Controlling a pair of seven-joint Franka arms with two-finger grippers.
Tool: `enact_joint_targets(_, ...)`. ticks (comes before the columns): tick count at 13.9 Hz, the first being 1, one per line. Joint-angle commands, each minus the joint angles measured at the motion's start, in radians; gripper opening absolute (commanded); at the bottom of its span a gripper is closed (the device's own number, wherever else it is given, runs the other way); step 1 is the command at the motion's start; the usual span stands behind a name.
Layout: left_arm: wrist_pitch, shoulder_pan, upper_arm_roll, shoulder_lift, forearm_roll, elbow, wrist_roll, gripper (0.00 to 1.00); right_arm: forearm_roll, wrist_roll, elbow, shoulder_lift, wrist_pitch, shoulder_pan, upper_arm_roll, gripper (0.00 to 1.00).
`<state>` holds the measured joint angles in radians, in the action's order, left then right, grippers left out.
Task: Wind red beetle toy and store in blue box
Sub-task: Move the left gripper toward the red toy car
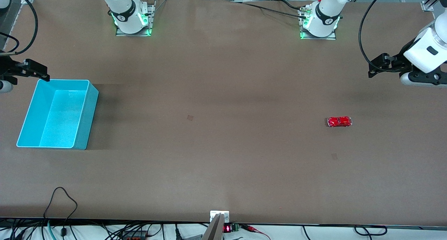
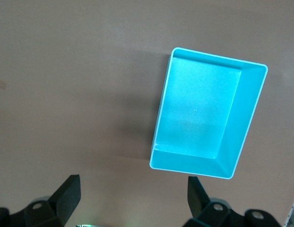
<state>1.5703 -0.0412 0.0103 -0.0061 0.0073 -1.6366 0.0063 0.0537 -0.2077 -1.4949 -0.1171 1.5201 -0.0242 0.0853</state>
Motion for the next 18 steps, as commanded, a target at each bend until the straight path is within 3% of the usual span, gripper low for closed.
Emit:
enact_joint_targets(1,-0.019,-0.008,0.002,-0.008,0.023,0.014,-0.014,1.00,-0.028,-0.010,-0.005,0.007,-0.001,0.018,-0.010,1.00)
enact_joint_targets(6,-0.045,-0.006,0.000,0.000,0.022,0.024,-0.012,1.00,0.017,-0.015,-0.005,0.007,-0.006,0.012,-0.012,1.00)
enact_joint_targets(14,-0.410,-0.017,0.002,0.035,0.013,0.032,-0.003,1.00,0.002,-0.015,-0.004,-0.007,-0.005,0.021,-0.009,1.00)
enact_joint_targets(18,-0.432,-0.014,0.022,0.034,0.014,-0.005,0.070,1.00,0.000,-0.015,-0.002,-0.012,0.005,0.021,-0.009,1.00)
